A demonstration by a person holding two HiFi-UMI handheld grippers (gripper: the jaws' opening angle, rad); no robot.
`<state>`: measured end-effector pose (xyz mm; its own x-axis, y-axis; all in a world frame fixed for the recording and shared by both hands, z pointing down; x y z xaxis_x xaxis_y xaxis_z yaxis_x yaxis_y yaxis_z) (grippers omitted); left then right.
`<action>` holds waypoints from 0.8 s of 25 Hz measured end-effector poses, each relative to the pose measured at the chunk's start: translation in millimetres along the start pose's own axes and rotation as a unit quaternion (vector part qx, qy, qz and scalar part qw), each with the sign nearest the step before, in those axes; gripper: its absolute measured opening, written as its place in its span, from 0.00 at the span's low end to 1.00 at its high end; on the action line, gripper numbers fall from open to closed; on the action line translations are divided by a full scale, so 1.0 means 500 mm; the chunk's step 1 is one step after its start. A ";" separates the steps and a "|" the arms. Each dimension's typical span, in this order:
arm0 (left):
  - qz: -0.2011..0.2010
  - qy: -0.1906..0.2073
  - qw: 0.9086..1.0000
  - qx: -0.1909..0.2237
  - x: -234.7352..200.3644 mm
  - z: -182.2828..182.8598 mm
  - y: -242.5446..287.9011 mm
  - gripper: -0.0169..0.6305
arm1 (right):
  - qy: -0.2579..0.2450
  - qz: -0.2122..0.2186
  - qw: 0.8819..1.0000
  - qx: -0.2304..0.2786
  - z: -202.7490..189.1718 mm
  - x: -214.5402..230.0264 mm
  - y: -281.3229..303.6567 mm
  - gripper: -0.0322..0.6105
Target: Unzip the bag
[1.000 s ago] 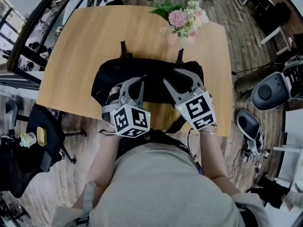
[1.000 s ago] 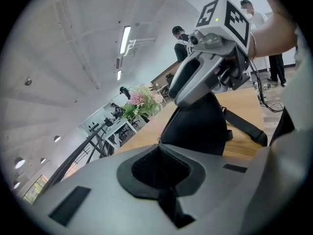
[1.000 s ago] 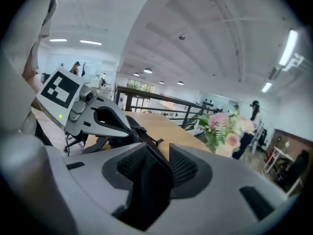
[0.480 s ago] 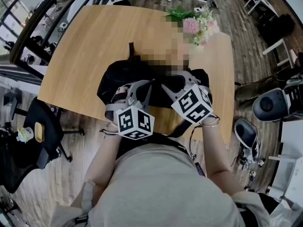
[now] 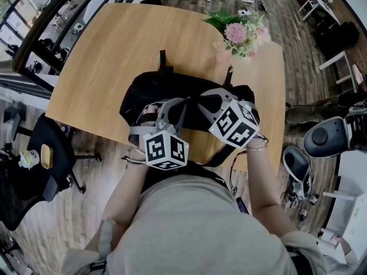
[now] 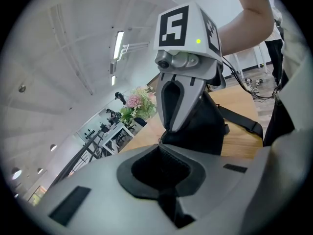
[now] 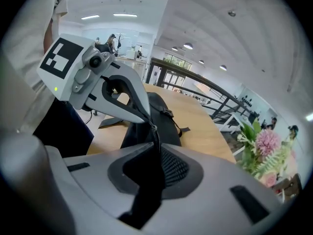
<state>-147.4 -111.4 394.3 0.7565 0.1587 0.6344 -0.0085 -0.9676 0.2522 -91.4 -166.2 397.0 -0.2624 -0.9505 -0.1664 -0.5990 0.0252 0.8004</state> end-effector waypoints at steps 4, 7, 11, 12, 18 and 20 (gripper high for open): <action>0.003 -0.004 1.000 -0.007 -0.001 -0.013 -0.001 0.05 | -0.008 -0.005 1.000 -0.001 -0.011 -0.011 -0.003 0.10; 0.007 -0.010 1.000 -0.012 -0.008 -0.023 -0.006 0.05 | 0.002 -0.011 1.000 0.004 -0.013 -0.009 -0.012 0.10; 0.017 -0.016 1.000 -0.021 -0.018 -0.035 -0.009 0.05 | 0.010 -0.029 1.000 0.003 -0.015 -0.004 -0.014 0.10; 0.019 -0.018 0.999 -0.025 -0.022 -0.041 -0.011 0.05 | 0.012 -0.033 0.999 0.004 -0.016 -0.003 -0.014 0.10; 0.033 -0.021 0.998 -0.042 -0.041 -0.071 -0.024 0.05 | 0.020 -0.048 0.999 0.008 -0.022 -0.003 -0.011 0.10; 0.040 -0.022 0.998 -0.046 -0.047 -0.082 -0.030 0.05 | 0.025 -0.049 0.998 0.009 -0.024 -0.004 -0.011 0.10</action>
<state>-191.6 -92.4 405.7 0.7791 0.0708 0.6229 -0.1286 -0.9544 0.2693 -78.8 -168.2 399.7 -0.1635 -0.9632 -0.2134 -0.6336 -0.0632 0.7710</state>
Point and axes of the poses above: the fingertips, and each gripper's own axes: y forward along the fingers, x to its right, z out of its top, the point moved 5 cm from there along -y, backward along the fingers, and after that the axes turned 12 degrees about z, right-handed, at the moved point
